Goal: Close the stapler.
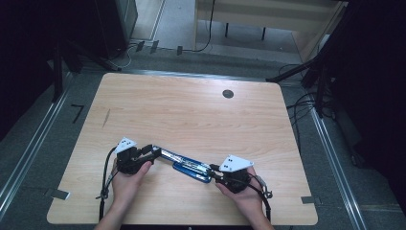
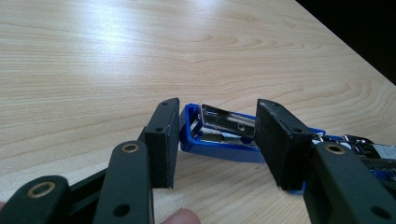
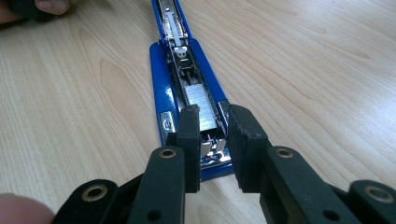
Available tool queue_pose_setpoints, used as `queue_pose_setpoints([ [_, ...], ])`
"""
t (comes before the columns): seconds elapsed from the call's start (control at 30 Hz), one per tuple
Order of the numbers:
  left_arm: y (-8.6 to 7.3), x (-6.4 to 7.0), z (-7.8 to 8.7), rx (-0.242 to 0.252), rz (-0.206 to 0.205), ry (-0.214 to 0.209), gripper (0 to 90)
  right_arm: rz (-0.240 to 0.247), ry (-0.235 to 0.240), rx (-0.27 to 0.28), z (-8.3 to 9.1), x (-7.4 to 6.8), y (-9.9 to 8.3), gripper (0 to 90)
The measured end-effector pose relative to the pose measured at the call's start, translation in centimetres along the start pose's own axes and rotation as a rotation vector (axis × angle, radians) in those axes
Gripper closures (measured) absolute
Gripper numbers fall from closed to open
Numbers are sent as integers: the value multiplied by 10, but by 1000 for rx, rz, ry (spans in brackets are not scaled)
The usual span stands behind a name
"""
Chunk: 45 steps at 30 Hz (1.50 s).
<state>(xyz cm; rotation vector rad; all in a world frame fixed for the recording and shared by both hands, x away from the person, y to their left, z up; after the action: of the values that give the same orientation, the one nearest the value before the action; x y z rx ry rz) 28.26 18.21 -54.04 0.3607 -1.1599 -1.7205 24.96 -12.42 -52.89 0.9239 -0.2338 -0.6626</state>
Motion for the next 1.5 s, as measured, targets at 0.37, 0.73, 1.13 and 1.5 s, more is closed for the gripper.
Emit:
queue_pose_setpoints([
  [0.37,1,-1,-4,-10,9,-16,482,19,0,2,-6,-7,2,815],
  [0.73,1,-2,-7,-28,43,-37,473,25,-2,3,-9,-7,2,826],
  [1.13,1,-2,-11,-37,49,-47,444,38,-8,2,-13,-9,1,811],
  [1.5,3,0,-8,-6,24,-21,487,60,14,17,-14,-7,-2,802],
])
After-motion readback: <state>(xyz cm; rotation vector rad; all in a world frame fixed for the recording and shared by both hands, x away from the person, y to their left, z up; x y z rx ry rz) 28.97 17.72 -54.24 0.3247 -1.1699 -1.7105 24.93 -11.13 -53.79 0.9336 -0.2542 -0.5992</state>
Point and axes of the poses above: each handheld gripper's, and its own axes: z roughly backward along the jaws, y roughly out of its top, x roughly to its right, the point moved 3 cm from there along -z, roughly forward along the jaws, and after that the axes turned 6 degrees about -z, right-handed, at the moved point
